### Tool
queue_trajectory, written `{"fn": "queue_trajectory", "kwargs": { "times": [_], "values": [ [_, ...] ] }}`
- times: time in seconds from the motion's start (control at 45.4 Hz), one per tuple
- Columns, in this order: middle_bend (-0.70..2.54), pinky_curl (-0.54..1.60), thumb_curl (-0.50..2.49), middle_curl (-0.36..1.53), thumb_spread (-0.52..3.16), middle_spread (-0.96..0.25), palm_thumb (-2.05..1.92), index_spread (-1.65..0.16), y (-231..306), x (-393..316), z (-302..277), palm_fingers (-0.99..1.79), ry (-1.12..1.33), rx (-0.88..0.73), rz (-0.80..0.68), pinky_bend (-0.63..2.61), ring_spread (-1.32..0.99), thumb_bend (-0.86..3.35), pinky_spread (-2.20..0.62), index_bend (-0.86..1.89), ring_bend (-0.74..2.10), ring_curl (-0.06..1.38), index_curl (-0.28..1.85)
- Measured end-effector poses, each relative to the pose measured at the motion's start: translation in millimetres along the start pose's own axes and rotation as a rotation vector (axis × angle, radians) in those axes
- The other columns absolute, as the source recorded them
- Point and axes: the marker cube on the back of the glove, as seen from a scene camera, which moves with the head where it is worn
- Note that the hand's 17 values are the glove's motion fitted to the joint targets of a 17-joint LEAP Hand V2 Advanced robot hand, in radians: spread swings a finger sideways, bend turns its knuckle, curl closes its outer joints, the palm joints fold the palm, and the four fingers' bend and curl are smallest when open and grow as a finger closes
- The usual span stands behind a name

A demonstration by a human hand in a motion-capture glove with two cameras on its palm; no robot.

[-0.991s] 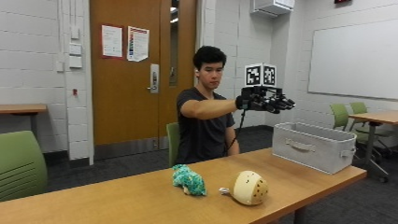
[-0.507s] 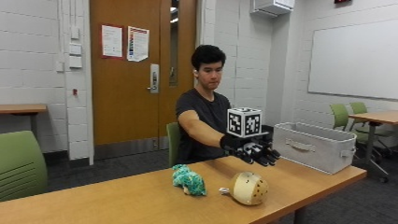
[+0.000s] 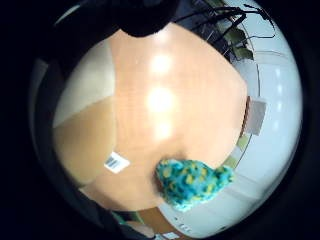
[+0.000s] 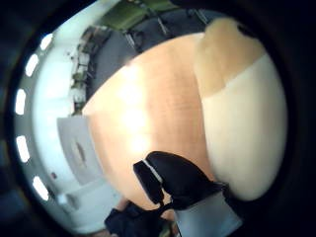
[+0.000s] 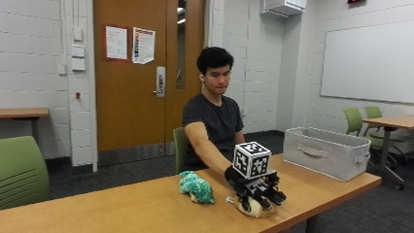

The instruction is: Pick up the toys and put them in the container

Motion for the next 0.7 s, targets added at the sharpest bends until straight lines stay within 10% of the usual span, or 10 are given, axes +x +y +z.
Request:
{"fn": "queue_trajectory", "kwargs": {
  "times": [0.705],
  "values": [
    [0.37,0.39,0.3,0.35,1.38,-0.34,0.34,-0.41,0,4,0,0.57,0.024,0.061,0.01,1.02,-0.46,0.18,-0.33,0.08,0.84,0.42,0.19]
  ]
}}
